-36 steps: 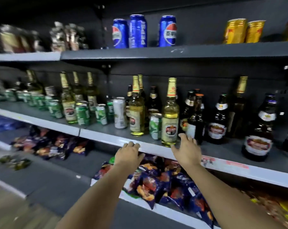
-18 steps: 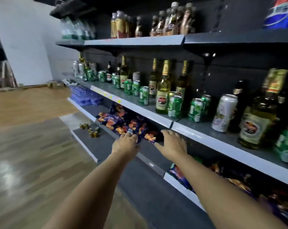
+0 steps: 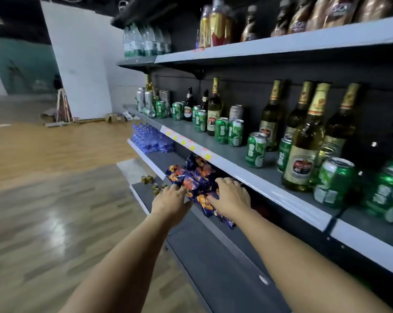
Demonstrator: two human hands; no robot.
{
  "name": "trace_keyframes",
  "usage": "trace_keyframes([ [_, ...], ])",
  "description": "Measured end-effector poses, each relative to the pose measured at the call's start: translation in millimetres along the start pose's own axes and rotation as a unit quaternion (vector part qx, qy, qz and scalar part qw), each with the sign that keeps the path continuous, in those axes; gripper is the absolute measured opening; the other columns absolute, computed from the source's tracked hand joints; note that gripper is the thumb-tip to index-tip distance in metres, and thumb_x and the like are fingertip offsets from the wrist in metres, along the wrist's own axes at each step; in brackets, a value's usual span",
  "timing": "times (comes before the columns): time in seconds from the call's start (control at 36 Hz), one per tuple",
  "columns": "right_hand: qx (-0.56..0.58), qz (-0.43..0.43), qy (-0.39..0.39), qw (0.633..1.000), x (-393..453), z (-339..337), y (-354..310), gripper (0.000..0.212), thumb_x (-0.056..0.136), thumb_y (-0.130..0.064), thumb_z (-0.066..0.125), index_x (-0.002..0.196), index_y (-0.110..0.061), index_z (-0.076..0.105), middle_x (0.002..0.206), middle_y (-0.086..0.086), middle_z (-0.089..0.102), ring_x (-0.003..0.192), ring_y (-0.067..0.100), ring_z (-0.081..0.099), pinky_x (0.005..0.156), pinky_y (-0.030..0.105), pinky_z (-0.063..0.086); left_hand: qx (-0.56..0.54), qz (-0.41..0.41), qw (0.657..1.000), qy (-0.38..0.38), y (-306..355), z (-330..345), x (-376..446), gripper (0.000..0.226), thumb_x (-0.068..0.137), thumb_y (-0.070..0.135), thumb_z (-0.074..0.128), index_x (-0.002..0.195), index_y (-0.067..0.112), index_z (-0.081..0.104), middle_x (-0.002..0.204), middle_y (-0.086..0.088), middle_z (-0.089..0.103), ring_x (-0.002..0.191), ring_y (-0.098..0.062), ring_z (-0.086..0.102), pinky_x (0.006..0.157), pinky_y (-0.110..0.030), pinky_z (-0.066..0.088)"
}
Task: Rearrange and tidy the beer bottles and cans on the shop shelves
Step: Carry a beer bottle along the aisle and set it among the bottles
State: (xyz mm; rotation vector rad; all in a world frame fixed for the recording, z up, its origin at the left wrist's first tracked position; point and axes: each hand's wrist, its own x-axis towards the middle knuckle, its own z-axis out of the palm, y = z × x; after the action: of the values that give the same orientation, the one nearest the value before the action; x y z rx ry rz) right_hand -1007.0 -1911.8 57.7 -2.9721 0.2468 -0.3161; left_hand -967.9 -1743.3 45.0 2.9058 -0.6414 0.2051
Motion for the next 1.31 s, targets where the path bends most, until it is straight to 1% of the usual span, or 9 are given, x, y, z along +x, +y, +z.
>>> trace_keyframes([
  [0.06, 0.007, -0.002, 0.001, 1.0, 34, 1, -4, 0.054, 0.091, -0.051, 0.05, 0.135, -0.019, 0.042, 0.138, 0.006, 0.046, 0.126, 0.028, 0.043, 0.099, 0.04, 0.038, 0.003, 0.0, 1.0, 0.004, -12, -4, 29, 0.039, 0.096, 0.045, 0.044, 0.124, 0.019, 0.052, 0.125, -0.006, 0.051, 0.119, -0.026, 0.047, 0.093, -0.04, 0.047],
  [0.14, 0.005, -0.006, 0.0, 1.0, 86, 0, -11, 0.057, 0.093, -0.053, 0.047, 0.137, -0.017, 0.04, 0.139, 0.006, 0.045, 0.126, 0.028, 0.043, 0.099, 0.04, 0.038, 0.01, -0.007, 1.0, 0.013, -31, -12, 74, 0.04, 0.096, 0.045, 0.042, 0.128, 0.021, 0.051, 0.126, -0.006, 0.05, 0.12, -0.026, 0.046, 0.089, -0.039, 0.045],
  [0.44, -0.034, -0.002, 0.006, 0.999, 236, 23, -41, 0.056, 0.093, -0.05, 0.05, 0.138, -0.018, 0.04, 0.137, 0.005, 0.047, 0.125, 0.027, 0.044, 0.098, 0.039, 0.038, 0.02, -0.007, 1.0, 0.012, -111, -4, 204, 0.042, 0.097, 0.05, 0.041, 0.128, 0.024, 0.049, 0.128, -0.001, 0.05, 0.123, -0.022, 0.044, 0.086, -0.035, 0.045],
  [0.58, -0.043, 0.022, 0.021, 0.999, 305, 36, -62, 0.055, 0.092, -0.049, 0.052, 0.137, -0.018, 0.041, 0.137, 0.005, 0.046, 0.125, 0.028, 0.044, 0.1, 0.038, 0.038, 0.007, 0.026, 1.0, 0.012, -157, 3, 269, 0.038, 0.097, 0.047, 0.041, 0.119, 0.019, 0.052, 0.12, -0.004, 0.051, 0.117, -0.024, 0.047, 0.09, -0.036, 0.042],
  [0.72, -0.046, 0.066, 0.038, 0.996, 373, 44, -92, 0.056, 0.093, -0.049, 0.05, 0.138, -0.018, 0.04, 0.139, 0.006, 0.046, 0.126, 0.028, 0.043, 0.1, 0.038, 0.039, 0.022, 0.064, 0.998, 0.007, -209, 0, 333, 0.039, 0.096, 0.044, 0.043, 0.123, 0.017, 0.049, 0.125, -0.004, 0.048, 0.121, -0.024, 0.044, 0.09, -0.037, 0.042],
  [0.89, -0.055, 0.115, 0.043, 0.991, 451, 48, -128, 0.06, 0.094, -0.051, 0.048, 0.142, -0.019, 0.035, 0.143, 0.005, 0.042, 0.129, 0.027, 0.041, 0.097, 0.037, 0.04, 0.016, 0.111, 0.994, 0.005, -266, 1, 407, 0.038, 0.095, 0.041, 0.046, 0.125, 0.018, 0.049, 0.127, -0.003, 0.047, 0.124, -0.024, 0.042, 0.097, -0.036, 0.038],
  [1.08, -0.095, 0.145, 0.046, 0.984, 527, 51, -141, 0.058, 0.094, -0.05, 0.049, 0.14, -0.017, 0.035, 0.138, 0.006, 0.045, 0.127, 0.026, 0.043, 0.095, 0.037, 0.041, 0.005, 0.15, 0.989, -0.008, -304, 11, 480, 0.039, 0.096, 0.039, 0.044, 0.129, 0.018, 0.047, 0.131, -0.003, 0.045, 0.124, -0.023, 0.041, 0.098, -0.034, 0.036],
  [1.19, -0.101, 0.173, 0.069, 0.977, 568, 49, -137, 0.053, 0.093, -0.047, 0.051, 0.134, -0.016, 0.04, 0.135, 0.008, 0.047, 0.126, 0.027, 0.043, 0.092, 0.038, 0.042, 0.0, 0.161, 0.987, -0.005, -319, 21, 523, 0.041, 0.096, 0.04, 0.044, 0.132, 0.019, 0.045, 0.131, -0.002, 0.046, 0.124, -0.022, 0.041, 0.097, -0.035, 0.037],
  [1.31, -0.101, 0.182, 0.096, 0.973, 610, 45, -129, 0.055, 0.094, -0.045, 0.052, 0.138, -0.015, 0.037, 0.136, 0.009, 0.046, 0.125, 0.028, 0.043, 0.09, 0.037, 0.043, -0.006, 0.169, 0.986, 0.003, -323, 26, 570, 0.038, 0.096, 0.041, 0.043, 0.128, 0.02, 0.048, 0.129, -0.002, 0.047, 0.124, -0.023, 0.042, 0.095, -0.035, 0.039],
])
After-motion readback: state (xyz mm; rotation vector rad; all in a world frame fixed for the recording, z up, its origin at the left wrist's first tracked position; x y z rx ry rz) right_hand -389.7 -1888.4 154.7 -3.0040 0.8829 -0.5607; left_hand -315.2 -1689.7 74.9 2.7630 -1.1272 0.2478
